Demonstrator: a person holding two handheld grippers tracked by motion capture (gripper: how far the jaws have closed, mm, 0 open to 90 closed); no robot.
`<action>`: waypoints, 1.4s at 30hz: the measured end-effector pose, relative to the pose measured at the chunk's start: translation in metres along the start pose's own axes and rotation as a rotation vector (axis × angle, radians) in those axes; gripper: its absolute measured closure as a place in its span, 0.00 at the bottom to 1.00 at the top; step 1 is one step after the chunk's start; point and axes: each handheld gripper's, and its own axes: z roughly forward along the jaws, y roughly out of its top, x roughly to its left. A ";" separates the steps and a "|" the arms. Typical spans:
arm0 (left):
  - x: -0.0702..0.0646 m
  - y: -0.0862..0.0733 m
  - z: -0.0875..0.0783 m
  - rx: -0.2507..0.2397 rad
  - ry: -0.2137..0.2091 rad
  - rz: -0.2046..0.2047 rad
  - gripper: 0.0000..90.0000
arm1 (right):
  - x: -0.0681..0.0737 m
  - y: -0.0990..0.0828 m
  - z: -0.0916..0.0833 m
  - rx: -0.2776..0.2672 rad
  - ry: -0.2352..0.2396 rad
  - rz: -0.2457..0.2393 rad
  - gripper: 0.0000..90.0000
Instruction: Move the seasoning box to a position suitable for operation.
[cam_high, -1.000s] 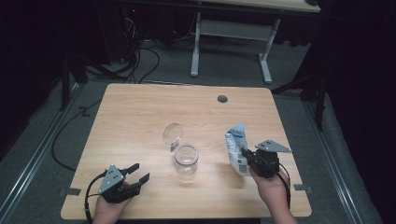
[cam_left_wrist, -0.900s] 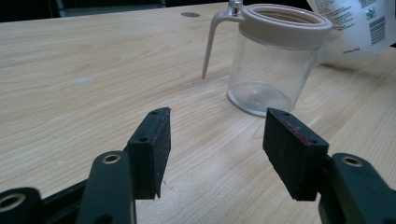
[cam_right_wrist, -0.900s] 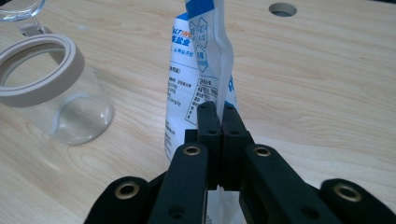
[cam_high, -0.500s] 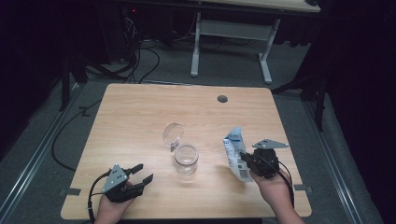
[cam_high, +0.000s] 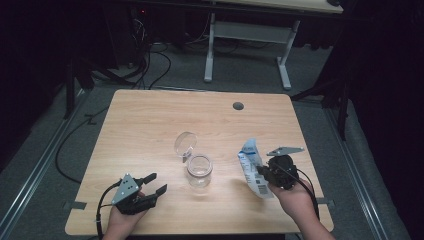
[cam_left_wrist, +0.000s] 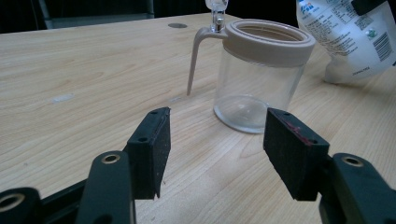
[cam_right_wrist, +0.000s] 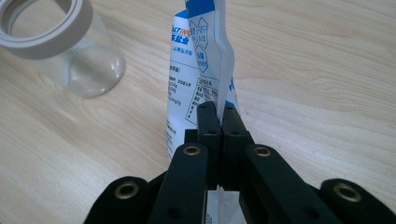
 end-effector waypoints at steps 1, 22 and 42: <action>0.000 0.000 0.000 -0.001 -0.001 -0.001 0.47 | 0.000 0.001 0.000 0.013 0.001 -0.003 1.00; -0.001 0.000 0.000 0.003 -0.010 0.007 0.47 | 0.010 0.026 -0.006 0.230 0.021 -0.073 1.00; -0.002 -0.001 -0.001 0.006 -0.012 0.018 0.47 | 0.014 0.040 -0.001 0.418 0.042 -0.083 1.00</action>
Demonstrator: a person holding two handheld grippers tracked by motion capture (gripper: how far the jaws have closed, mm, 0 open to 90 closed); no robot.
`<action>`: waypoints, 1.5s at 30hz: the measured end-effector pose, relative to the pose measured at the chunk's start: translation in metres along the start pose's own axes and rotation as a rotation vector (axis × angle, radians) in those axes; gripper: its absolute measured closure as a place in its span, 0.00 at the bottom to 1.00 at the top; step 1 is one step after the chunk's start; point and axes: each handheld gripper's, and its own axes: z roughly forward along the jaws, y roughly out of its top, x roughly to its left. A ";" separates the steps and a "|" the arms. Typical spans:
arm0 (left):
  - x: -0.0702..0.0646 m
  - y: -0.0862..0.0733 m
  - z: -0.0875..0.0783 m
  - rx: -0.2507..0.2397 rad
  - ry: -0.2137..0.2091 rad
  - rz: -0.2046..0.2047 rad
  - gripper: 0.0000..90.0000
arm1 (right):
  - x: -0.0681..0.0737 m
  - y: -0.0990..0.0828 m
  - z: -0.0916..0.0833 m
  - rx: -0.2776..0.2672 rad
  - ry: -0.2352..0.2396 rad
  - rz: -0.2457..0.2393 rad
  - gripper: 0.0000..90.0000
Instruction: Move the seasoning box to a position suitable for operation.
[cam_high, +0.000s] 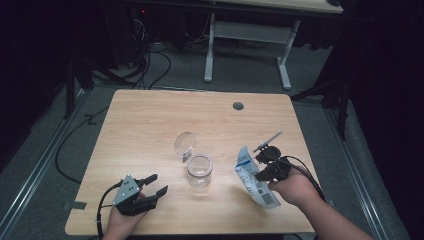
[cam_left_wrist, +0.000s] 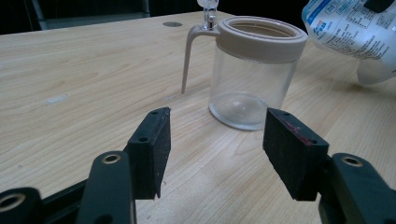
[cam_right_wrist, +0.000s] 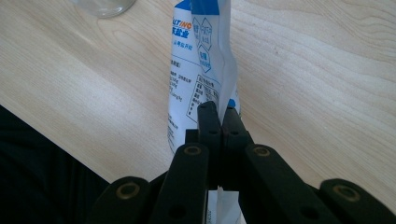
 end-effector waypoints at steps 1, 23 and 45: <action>0.000 0.000 0.000 0.000 0.000 0.001 0.47 | 0.000 0.001 0.000 0.003 0.002 0.003 1.00; -0.013 -0.001 0.004 0.006 0.015 0.045 0.47 | -0.006 0.002 -0.005 0.074 -0.022 -0.004 1.00; -0.065 0.018 0.032 0.080 -0.109 0.114 0.45 | 0.019 0.010 -0.016 0.066 -0.006 -0.015 1.00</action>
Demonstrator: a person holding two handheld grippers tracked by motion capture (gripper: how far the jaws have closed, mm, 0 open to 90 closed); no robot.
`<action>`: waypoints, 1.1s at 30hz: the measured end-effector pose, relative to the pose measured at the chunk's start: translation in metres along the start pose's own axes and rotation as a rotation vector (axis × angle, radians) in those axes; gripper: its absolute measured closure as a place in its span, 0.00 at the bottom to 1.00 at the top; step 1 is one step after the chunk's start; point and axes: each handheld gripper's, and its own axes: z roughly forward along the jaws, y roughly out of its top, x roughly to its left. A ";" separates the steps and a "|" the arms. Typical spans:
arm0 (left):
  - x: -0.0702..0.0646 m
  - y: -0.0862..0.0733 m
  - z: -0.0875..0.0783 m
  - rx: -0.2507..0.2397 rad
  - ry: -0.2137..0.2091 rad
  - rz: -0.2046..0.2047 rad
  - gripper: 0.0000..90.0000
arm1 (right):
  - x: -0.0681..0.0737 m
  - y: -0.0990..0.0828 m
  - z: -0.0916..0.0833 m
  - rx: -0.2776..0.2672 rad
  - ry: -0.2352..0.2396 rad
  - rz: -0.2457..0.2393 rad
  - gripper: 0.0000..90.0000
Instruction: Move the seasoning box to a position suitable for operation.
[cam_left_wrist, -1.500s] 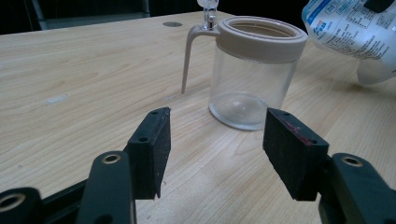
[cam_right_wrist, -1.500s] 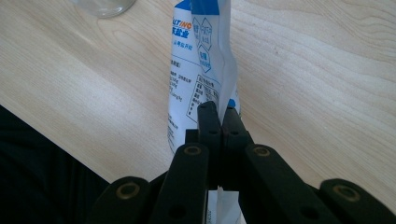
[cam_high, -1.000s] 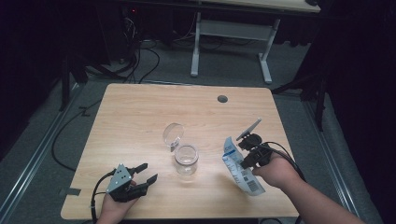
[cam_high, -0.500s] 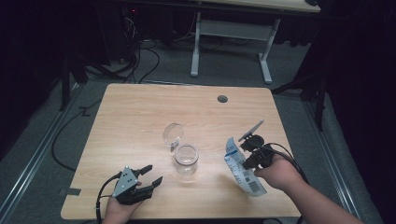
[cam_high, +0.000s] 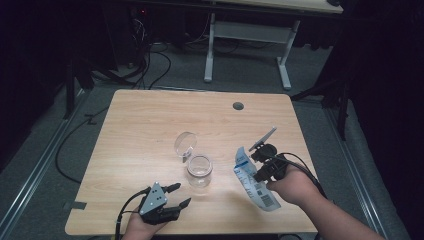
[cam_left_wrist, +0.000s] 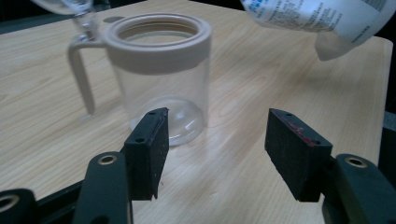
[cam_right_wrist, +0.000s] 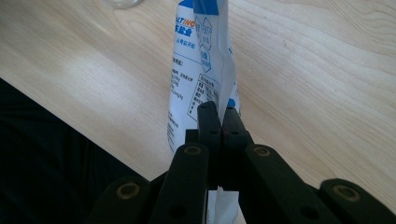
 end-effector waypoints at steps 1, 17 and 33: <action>0.000 0.000 0.000 0.000 0.000 0.000 0.46 | 0.000 0.000 0.000 0.000 0.000 0.000 1.00; -0.021 0.013 0.024 -0.031 -0.079 -0.008 0.46 | 0.023 0.013 -0.003 -0.005 0.021 -0.037 1.00; -0.035 0.012 0.039 -0.043 -0.135 0.007 0.43 | 0.039 0.023 -0.011 0.002 0.010 -0.069 1.00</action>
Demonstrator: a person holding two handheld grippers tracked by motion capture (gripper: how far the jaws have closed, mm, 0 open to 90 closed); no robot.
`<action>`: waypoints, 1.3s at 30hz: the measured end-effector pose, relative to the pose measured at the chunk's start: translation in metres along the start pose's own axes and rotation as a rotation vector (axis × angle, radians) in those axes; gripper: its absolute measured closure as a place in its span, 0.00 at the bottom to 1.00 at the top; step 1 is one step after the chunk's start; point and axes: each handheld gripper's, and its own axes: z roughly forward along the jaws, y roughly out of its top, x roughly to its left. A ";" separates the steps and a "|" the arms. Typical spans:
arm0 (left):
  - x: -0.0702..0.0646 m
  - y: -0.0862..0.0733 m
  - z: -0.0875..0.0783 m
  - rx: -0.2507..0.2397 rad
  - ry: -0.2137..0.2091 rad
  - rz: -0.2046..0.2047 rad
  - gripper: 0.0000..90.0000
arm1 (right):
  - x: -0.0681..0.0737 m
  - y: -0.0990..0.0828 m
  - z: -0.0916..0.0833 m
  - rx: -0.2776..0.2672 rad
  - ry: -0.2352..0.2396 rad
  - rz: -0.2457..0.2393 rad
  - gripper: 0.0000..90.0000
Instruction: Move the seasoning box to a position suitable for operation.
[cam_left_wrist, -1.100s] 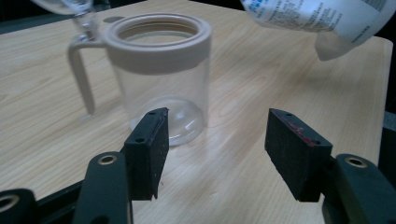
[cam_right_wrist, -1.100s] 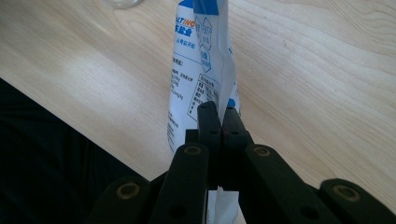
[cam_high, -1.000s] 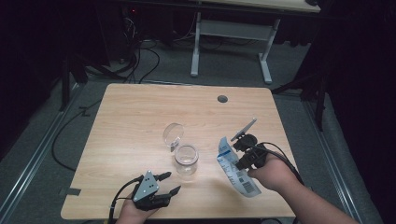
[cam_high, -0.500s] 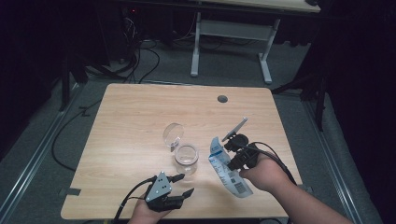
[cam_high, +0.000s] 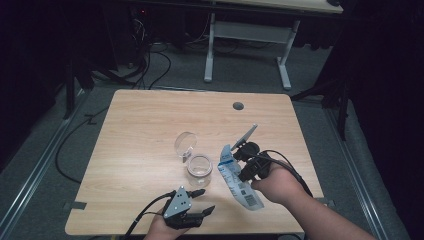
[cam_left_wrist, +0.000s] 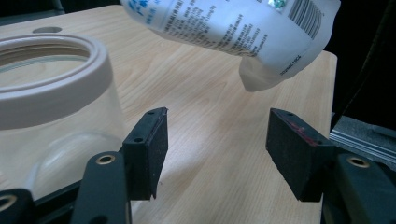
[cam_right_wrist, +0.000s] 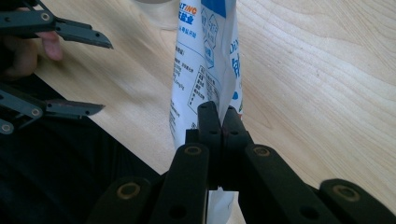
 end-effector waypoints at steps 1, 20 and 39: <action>-0.001 0.000 0.001 0.000 -0.004 0.003 0.43 | 0.001 0.000 -0.001 0.003 0.006 0.008 1.00; -0.013 0.002 0.016 0.005 -0.047 0.027 0.42 | 0.020 0.013 -0.005 -0.006 0.021 -0.003 1.00; -0.024 0.005 0.045 0.022 -0.046 0.045 0.40 | 0.036 0.019 -0.009 -0.021 0.047 -0.023 1.00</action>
